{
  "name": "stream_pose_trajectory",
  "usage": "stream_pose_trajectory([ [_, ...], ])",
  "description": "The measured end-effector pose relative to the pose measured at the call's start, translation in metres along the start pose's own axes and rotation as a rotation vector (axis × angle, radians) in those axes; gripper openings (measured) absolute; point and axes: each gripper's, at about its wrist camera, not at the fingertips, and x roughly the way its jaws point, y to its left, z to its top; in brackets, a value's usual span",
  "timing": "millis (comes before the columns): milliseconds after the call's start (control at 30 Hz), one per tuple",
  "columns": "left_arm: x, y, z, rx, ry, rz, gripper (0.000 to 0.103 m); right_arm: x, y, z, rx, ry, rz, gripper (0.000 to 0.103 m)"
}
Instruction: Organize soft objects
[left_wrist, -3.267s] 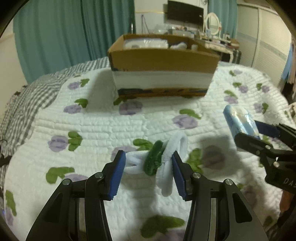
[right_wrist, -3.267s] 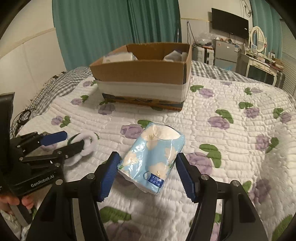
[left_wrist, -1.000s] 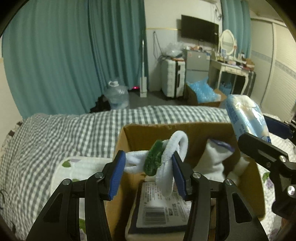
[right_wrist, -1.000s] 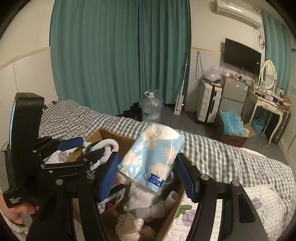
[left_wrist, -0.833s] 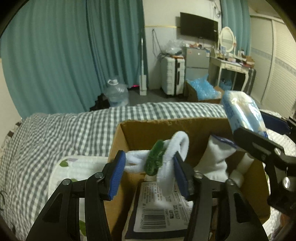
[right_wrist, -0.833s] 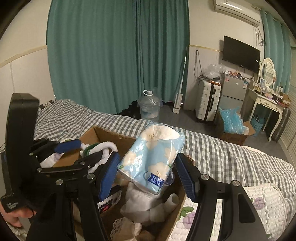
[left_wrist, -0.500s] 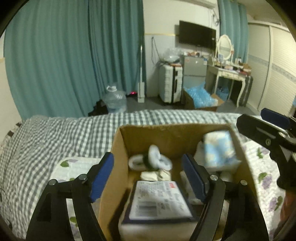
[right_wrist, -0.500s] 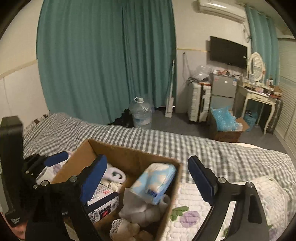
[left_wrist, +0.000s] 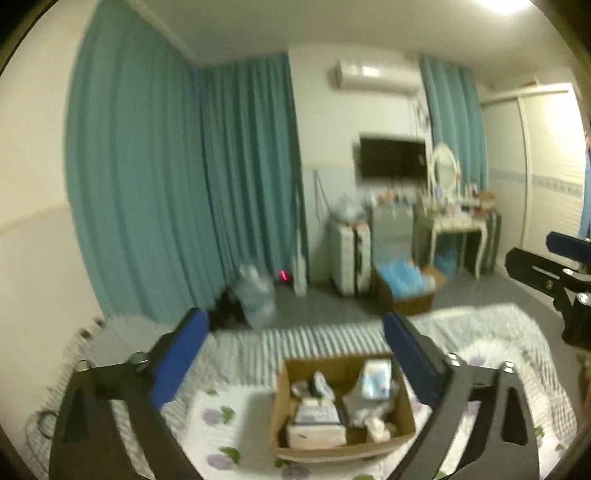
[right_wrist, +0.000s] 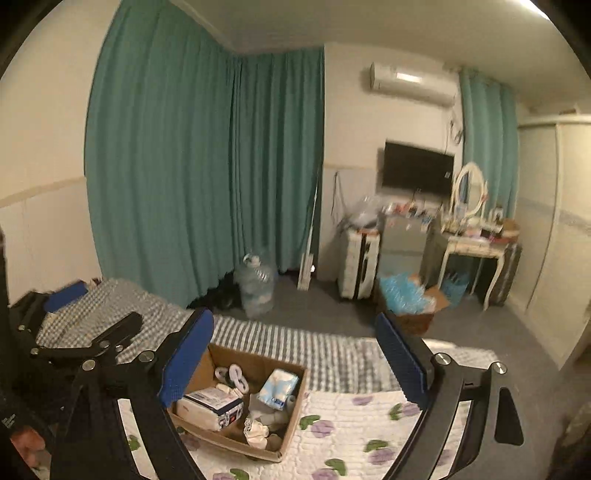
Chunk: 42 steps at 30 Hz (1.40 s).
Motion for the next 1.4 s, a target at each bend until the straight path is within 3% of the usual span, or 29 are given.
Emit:
stream_pose_trajectory([
  [133,-0.059,0.007,0.015,0.016,-0.084,-0.006,0.103,-0.067,0.002,0.020,-0.004,-0.060,-0.012,0.091],
  [233,-0.085,0.015,0.015,-0.005,-0.112,-0.026,0.103,-0.103,0.007,0.022,-0.021,-0.086,0.012,0.103],
  [400,-0.112,0.022,0.003,-0.011,-0.153,-0.038,0.103,-0.150,0.018,0.001,-0.027,-0.173,0.033,0.103],
  [533,-0.122,0.025,-0.016,-0.041,-0.162,-0.115,0.103,-0.166,0.022,-0.026,0.000,-0.229,0.049,0.103],
  [700,-0.121,0.018,-0.054,-0.020,-0.233,-0.050,0.103,-0.156,0.027,-0.078,0.007,-0.315,0.010,0.103],
  [867,-0.091,0.017,-0.106,-0.031,-0.170,-0.058,0.103,-0.118,0.022,-0.132,0.054,-0.306,0.052,0.103],
  [1133,-0.033,0.014,-0.185,-0.104,-0.012,-0.070,0.103,-0.041,0.020,-0.206,0.078,-0.159,0.014,0.103],
  [1267,-0.032,0.003,-0.198,-0.036,0.002,-0.048,0.103,-0.020,0.020,-0.226,0.078,-0.082,0.018,0.103],
  [1400,-0.029,0.001,-0.204,-0.055,0.037,-0.070,0.103,-0.008,0.019,-0.236,0.087,-0.039,0.020,0.103],
])
